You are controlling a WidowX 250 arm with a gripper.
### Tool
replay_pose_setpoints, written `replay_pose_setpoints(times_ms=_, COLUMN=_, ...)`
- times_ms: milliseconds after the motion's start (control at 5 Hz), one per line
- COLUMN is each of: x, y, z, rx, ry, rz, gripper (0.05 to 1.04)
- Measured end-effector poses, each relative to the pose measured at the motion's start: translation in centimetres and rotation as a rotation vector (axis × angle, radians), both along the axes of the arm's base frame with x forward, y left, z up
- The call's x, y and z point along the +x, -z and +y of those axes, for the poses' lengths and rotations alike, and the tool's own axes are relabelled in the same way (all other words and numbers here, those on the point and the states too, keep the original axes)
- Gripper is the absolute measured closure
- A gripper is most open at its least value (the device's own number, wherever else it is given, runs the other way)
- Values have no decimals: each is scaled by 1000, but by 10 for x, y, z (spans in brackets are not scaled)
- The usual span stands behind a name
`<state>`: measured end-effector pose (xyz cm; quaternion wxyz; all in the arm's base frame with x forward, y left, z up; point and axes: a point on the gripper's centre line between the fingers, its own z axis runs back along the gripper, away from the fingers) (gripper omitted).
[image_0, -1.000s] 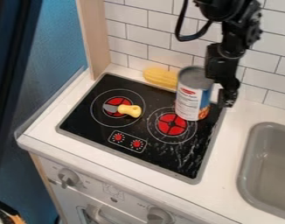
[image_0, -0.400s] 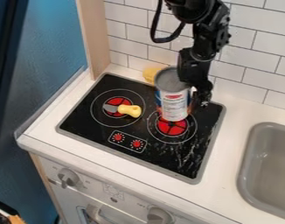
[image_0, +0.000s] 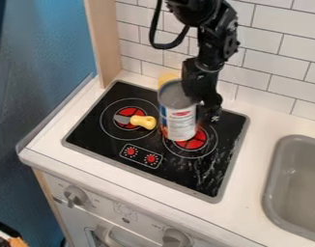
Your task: Take the can and put it in between the burners.
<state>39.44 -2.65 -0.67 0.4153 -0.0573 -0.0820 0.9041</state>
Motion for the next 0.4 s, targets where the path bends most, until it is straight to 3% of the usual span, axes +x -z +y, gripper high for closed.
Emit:
replay_pose_setpoints(times_ms=200, x=-16, y=1, z=7, rx=11, ry=7, rz=46, gripper=84)
replay_pose_setpoints(times_ms=400, x=-28, y=-8, z=14, rx=-21, ry=78, rz=57, gripper=84)
